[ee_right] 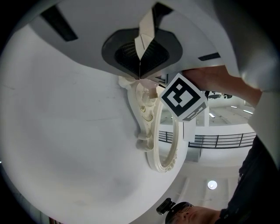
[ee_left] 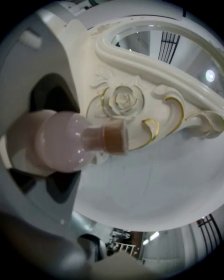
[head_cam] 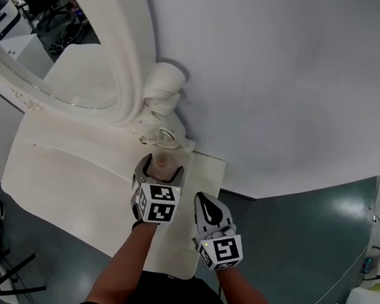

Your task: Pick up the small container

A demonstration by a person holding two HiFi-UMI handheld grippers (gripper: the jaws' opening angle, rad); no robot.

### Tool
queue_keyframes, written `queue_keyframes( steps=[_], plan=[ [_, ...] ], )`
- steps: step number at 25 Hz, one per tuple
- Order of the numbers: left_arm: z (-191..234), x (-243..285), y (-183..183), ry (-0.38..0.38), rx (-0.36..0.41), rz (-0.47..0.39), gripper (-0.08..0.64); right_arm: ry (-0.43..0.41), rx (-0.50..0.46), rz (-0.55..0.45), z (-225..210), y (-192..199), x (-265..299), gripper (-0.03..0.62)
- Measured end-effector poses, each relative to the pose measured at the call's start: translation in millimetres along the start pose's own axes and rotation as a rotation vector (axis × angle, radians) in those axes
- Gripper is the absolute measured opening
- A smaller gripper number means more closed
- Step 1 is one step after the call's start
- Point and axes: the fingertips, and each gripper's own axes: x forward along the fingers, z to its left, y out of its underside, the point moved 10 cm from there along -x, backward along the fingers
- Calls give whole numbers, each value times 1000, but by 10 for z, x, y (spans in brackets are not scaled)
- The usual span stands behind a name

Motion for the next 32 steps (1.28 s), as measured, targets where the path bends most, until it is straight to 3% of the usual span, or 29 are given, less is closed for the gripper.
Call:
queue_keyframes(
  steps=[12,22,32],
  plan=[
    [11,21,-7,35,18,28,396,7,24,6,-11,37,-79,6],
    [65,-226,36,34,14,-140,395,16,18,-8,13,37,-110,6],
    [165,-859,-234,21,22,-277,394,15,-28,-64,126,-193,-193,6]
  ],
)
